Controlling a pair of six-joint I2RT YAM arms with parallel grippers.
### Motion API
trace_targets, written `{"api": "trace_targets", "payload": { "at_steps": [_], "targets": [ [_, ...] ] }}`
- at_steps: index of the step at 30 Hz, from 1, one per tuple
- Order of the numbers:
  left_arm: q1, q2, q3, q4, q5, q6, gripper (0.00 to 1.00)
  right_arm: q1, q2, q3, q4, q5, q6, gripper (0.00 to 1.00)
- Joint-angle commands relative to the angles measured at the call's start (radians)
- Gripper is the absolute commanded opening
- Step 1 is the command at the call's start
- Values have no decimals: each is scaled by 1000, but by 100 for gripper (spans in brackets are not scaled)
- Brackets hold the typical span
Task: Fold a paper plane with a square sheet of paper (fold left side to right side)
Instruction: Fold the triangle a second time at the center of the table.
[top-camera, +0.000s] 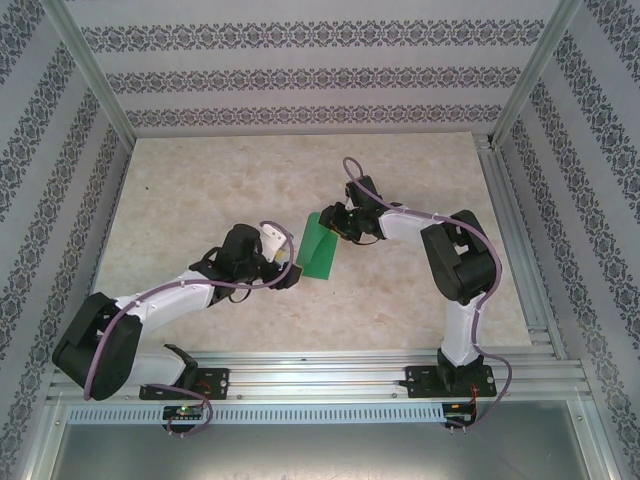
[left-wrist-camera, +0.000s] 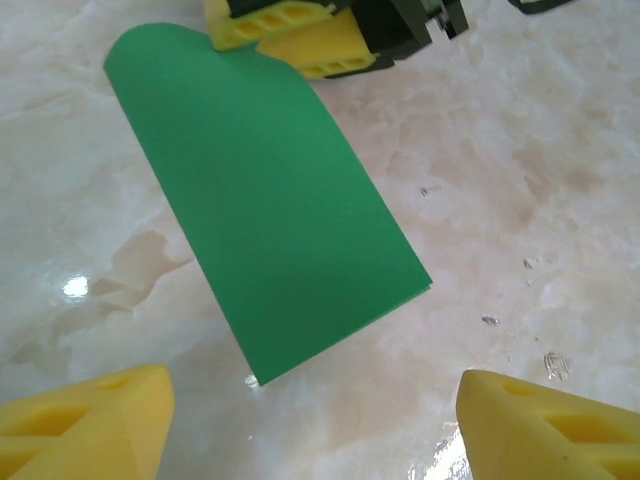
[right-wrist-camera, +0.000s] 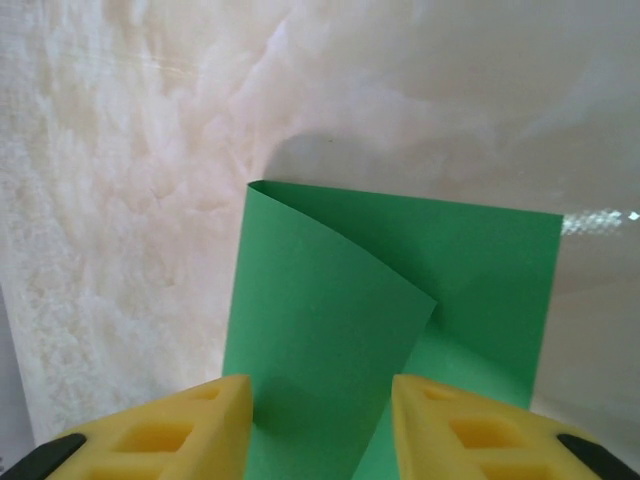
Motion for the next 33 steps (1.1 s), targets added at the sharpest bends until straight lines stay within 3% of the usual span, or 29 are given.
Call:
{"api": "trace_targets", "payload": {
  "at_steps": [1, 11, 19, 21, 27, 33],
  "targets": [
    [-42, 31, 25, 16, -17, 67, 76, 10, -29, 9, 25, -8, 19, 41],
    [-151, 170, 119, -1, -119, 94, 83, 10, -22, 12, 9, -4, 9, 41],
    [-187, 270, 212, -1, -220, 109, 83, 10, -19, 18, 3, -6, 5, 41],
    [-189, 285, 230, -11, -233, 110, 78, 9, -19, 21, -4, -4, -2, 41],
    [-189, 277, 241, -50, -197, 121, 44, -12, -32, 23, -27, -5, -45, 42],
    [-187, 266, 259, -102, -135, 135, 16, -60, -84, 18, -94, 2, -188, 45]
  ]
}}
